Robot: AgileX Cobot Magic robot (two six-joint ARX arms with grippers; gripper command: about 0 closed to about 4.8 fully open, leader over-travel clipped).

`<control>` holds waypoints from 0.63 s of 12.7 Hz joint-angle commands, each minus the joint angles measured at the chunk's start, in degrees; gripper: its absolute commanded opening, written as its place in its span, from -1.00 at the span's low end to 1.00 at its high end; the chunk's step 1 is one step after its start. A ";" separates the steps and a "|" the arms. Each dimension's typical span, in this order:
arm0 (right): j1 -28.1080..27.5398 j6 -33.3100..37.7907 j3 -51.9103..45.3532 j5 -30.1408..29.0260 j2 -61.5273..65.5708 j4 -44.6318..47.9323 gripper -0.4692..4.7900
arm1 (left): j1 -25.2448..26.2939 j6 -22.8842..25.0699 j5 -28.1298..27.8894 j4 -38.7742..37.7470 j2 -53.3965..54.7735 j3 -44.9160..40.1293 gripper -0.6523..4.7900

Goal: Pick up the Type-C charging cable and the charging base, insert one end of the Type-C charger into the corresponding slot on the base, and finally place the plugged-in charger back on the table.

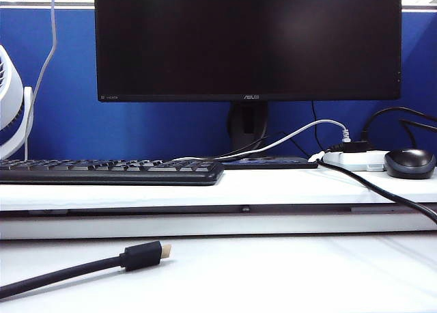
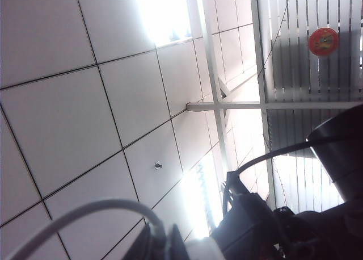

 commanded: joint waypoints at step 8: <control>0.87 1.53 0.28 -1.97 -2.45 1.22 -0.83 | -0.83 -0.46 2.40 1.44 0.22 0.09 -0.78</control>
